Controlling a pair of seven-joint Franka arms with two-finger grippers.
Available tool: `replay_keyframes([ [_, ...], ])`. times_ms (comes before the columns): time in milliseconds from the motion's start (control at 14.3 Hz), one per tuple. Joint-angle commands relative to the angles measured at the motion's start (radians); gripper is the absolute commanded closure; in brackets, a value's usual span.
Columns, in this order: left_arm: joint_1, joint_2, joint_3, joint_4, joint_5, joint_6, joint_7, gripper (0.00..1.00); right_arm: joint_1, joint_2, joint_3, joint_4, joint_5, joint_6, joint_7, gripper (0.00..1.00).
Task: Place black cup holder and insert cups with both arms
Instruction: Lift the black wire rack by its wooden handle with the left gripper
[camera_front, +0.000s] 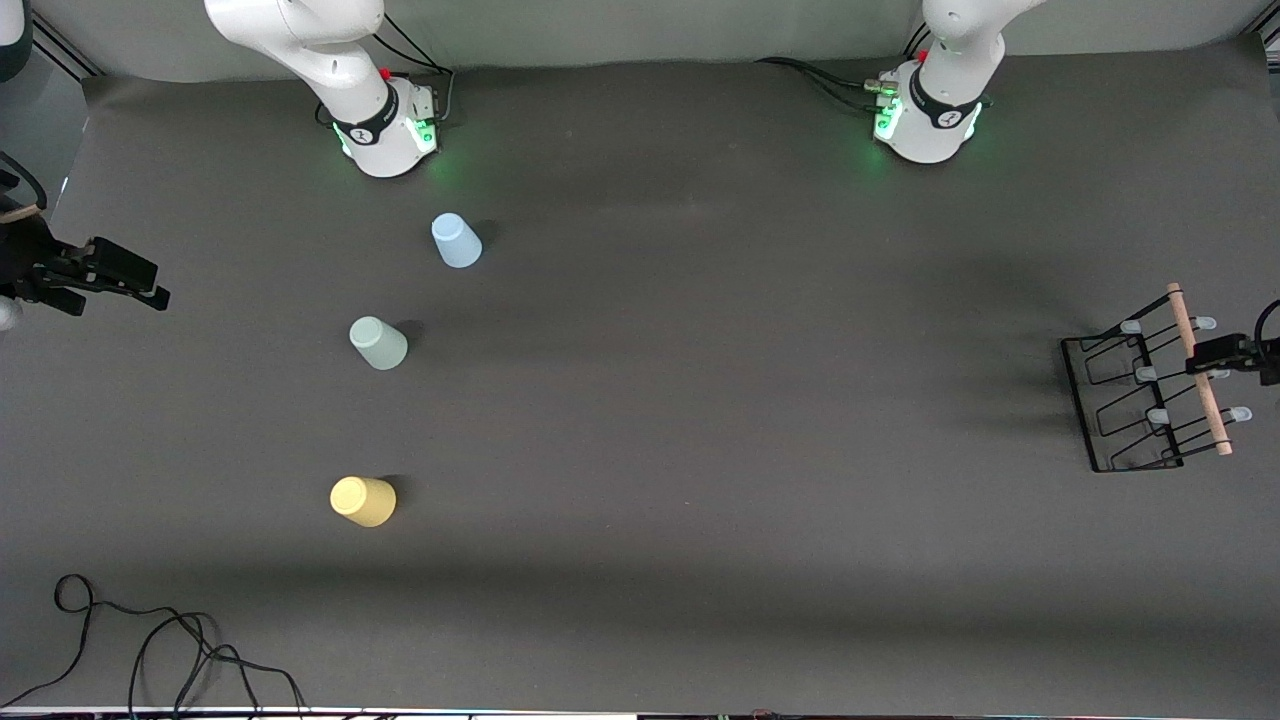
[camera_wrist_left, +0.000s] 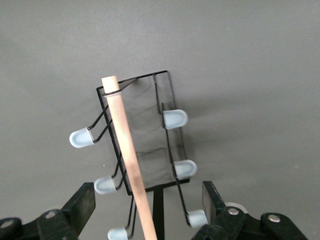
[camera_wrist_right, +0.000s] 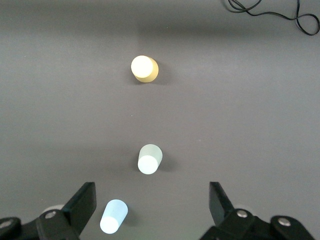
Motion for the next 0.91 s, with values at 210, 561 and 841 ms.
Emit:
replay_keyframes([
  [210,0.022,0.038,-0.011,-0.049,0.012,0.104,0.027,0.16,0.007,-0.016,-0.001,-0.012,-0.021,-0.009,-0.007,0.0],
  [561,0.04,0.06,-0.011,-0.061,0.012,0.135,0.025,0.56,0.007,-0.016,-0.001,-0.014,-0.021,-0.009,-0.007,0.0],
  [841,0.045,0.058,-0.011,-0.061,0.012,0.145,0.022,1.0,0.007,-0.016,-0.001,-0.012,-0.019,-0.009,-0.007,0.0],
])
